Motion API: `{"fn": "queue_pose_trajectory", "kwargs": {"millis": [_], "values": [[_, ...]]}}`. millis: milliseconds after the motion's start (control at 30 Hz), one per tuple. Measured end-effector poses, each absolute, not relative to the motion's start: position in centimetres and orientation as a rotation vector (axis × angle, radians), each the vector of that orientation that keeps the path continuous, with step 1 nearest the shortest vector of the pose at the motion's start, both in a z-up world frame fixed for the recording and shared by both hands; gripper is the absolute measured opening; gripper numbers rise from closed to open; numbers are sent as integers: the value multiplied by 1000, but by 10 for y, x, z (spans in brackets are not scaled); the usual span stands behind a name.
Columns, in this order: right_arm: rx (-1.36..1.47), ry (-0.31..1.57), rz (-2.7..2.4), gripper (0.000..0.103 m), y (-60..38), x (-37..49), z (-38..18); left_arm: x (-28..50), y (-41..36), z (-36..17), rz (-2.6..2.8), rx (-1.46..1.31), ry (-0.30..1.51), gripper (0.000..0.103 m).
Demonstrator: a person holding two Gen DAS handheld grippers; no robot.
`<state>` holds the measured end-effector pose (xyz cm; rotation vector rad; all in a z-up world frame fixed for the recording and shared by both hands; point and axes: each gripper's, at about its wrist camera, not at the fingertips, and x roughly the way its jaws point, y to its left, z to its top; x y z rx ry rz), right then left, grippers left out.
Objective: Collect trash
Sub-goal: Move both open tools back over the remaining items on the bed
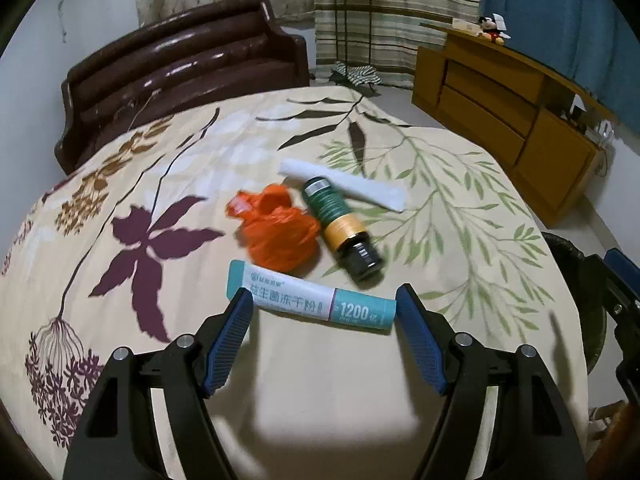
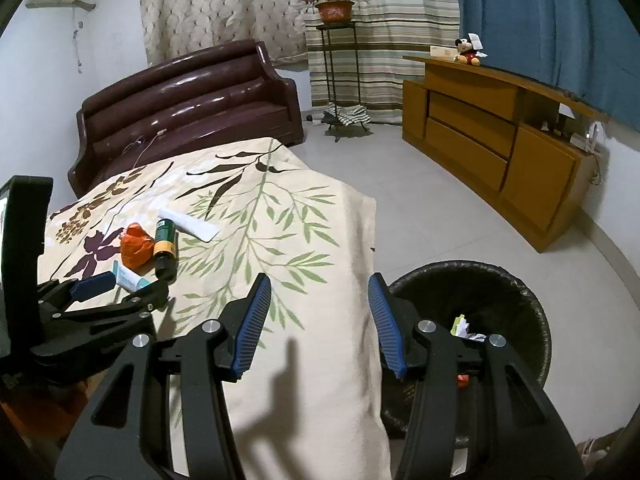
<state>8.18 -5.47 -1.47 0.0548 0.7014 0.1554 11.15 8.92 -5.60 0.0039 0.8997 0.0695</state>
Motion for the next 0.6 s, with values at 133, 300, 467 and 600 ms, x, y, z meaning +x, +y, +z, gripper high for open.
{"fn": "queue_pose_trajectory", "kwargs": {"millis": [133,300,467,600], "values": [[50,705,167,49,-49,81,-16,107,106,-56,83,-27,915,72],[47,707,180,49,-44,80,-16,99,124,-55,107,-42,924,72],[44,709,190,49,-39,79,-18,94,137,-53,115,-68,926,72],[42,710,191,49,-39,79,-18,98,136,-49,112,-75,918,72]]}}
